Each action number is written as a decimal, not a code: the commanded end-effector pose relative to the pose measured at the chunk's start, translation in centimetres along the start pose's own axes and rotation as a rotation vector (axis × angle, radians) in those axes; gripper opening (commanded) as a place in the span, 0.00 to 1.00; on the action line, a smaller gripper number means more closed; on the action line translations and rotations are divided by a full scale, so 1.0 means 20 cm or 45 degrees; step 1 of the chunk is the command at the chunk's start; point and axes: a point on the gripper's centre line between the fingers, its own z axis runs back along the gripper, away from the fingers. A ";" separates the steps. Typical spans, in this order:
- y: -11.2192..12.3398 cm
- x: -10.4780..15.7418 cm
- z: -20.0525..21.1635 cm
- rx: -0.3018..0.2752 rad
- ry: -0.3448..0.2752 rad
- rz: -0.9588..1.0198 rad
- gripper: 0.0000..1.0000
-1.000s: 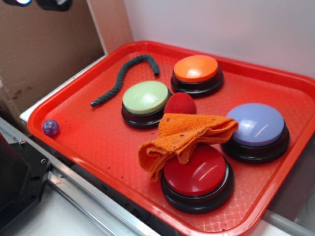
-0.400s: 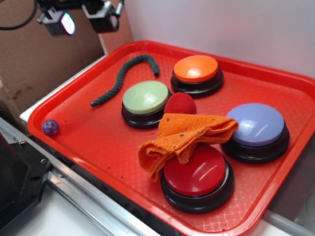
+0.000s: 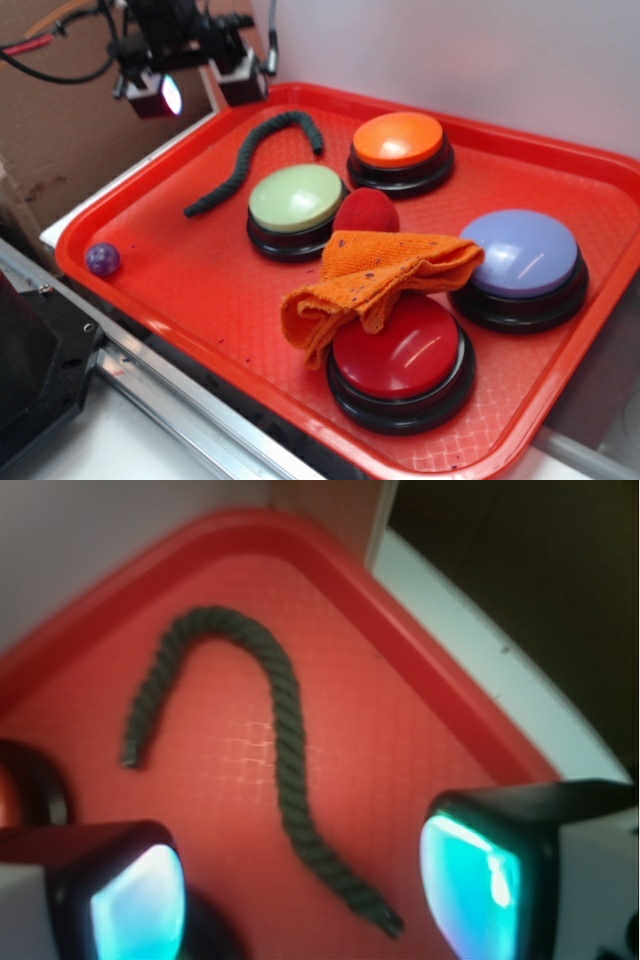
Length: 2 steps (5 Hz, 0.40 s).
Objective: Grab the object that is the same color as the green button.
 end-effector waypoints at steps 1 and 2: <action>0.06 0.03 -0.19 0.009 -0.003 0.118 1.00; 0.05 0.00 -0.29 0.025 0.036 0.086 1.00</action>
